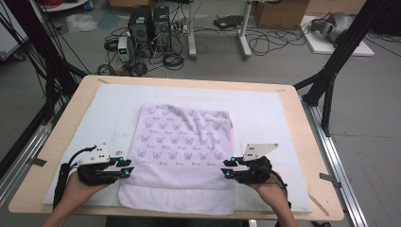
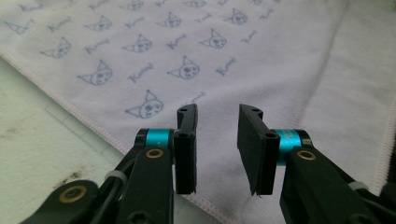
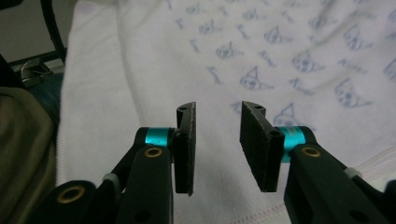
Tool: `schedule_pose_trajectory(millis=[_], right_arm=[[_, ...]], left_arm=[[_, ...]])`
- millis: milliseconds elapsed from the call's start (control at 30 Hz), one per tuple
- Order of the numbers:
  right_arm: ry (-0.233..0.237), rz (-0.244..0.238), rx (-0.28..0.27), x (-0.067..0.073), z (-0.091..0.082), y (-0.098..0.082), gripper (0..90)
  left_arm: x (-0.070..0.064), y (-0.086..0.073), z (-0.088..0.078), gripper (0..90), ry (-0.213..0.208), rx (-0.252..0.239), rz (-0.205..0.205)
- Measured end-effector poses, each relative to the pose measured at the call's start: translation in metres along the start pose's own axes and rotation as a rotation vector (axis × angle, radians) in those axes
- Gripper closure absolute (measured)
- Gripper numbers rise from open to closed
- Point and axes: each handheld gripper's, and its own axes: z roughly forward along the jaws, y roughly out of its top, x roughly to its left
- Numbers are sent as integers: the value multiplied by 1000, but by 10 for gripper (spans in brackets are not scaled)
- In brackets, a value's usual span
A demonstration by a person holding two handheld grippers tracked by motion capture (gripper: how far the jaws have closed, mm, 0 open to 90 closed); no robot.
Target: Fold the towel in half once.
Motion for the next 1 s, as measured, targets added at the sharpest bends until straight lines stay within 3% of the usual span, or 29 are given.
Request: schedule_pose_trajectory(millis=[133,300,433,600,733,867,1000], right_arm=[[-29,3,31,-7,13,-11,599],[-24,16,29,-9,17,-17,596],[-12,6,71,-8,25,-20,615],[-32,-3,80,-5,27,-22,721],[-13,3,86,-4,28,-21,848],[-4,2,91,-5,25,-16,871],[-12,-14,50,-2,16,-8,872]], left_arm=[[6,-7,11,620,17,10,-12],[10,-14,17,606,18,41,-17],[10,-18,18,614,11,53,-18],[9,-18,20,685,18,56,-12],[8,-17,20,840,19,59,-4],[8,-14,18,878,25,58,-14],[7,-8,8,880,30,26,-17]])
